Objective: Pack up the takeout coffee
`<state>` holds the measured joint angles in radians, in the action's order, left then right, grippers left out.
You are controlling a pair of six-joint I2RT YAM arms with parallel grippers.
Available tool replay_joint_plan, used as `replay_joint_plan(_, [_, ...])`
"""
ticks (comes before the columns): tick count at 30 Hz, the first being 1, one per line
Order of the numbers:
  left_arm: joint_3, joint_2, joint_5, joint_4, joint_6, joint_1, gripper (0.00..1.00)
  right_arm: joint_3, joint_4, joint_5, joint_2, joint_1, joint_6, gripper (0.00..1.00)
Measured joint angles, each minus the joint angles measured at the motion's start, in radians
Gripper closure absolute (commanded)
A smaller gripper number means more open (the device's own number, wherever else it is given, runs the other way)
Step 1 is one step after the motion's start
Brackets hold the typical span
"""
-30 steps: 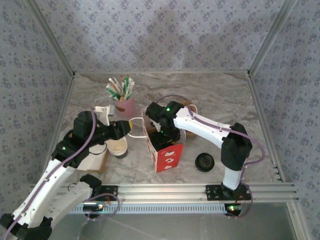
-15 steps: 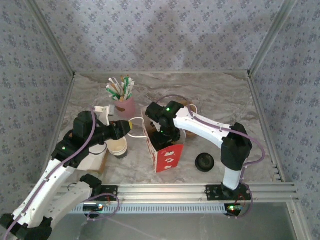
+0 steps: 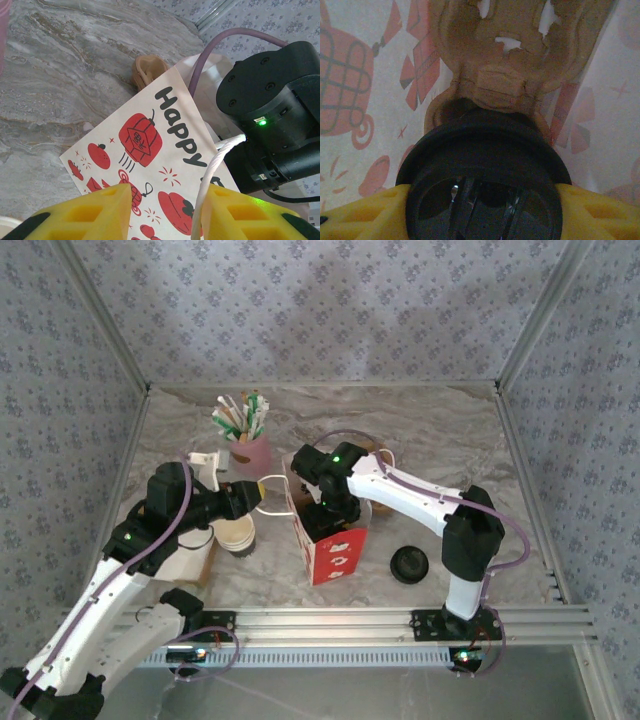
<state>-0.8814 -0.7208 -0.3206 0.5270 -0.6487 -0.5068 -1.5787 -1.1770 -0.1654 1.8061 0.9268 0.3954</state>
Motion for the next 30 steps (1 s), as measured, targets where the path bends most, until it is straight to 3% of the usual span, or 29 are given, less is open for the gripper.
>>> replay_joint_plan(30, [0.0, 0.0, 0.008, 0.0, 0.0, 0.0, 0.6, -0.006, -0.016, 0.017, -0.01, 0.008, 0.006, 0.19])
